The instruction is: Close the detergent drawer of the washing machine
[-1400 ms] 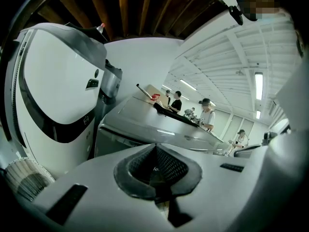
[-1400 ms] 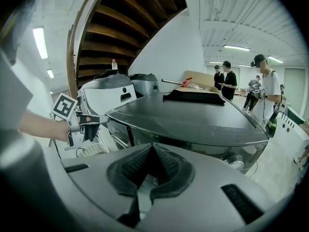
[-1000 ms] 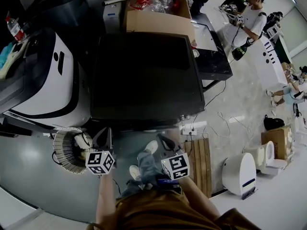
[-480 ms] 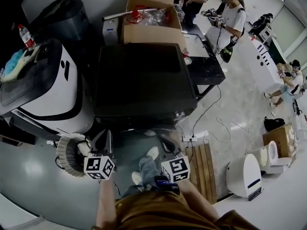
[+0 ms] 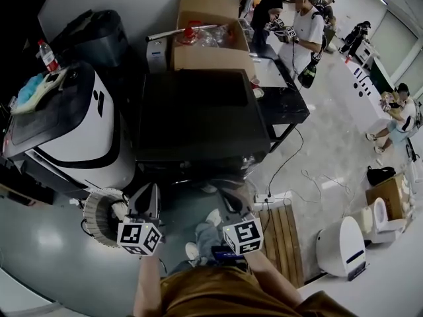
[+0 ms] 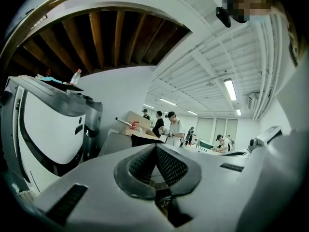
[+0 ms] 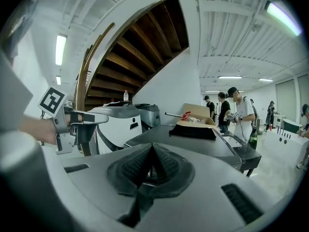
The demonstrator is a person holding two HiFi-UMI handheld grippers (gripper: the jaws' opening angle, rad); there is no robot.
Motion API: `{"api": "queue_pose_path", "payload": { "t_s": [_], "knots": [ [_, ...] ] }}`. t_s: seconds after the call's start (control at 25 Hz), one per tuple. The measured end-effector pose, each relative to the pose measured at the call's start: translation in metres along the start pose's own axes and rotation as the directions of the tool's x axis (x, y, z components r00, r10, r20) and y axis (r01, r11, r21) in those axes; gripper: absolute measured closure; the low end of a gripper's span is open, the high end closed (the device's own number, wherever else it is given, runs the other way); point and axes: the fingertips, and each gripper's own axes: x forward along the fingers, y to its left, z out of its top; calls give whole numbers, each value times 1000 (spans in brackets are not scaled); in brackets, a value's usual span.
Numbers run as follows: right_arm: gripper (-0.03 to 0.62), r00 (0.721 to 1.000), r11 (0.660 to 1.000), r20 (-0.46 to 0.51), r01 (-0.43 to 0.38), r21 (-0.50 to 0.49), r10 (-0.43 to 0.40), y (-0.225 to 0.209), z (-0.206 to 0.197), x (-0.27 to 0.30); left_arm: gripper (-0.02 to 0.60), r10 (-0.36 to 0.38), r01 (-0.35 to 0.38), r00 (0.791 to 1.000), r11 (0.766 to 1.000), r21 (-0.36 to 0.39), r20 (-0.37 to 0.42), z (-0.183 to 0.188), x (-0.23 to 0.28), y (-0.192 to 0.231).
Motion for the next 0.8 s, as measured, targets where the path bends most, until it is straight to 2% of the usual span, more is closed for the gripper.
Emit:
{"api": "queue_pose_path", "payload": {
  "t_s": [0.8],
  "knots": [
    [582,999,1000,-31,16,-10,-17,-3,-8,-3,558,-12,12,1000,1000,4,5,-1,1,-3]
  ]
}}
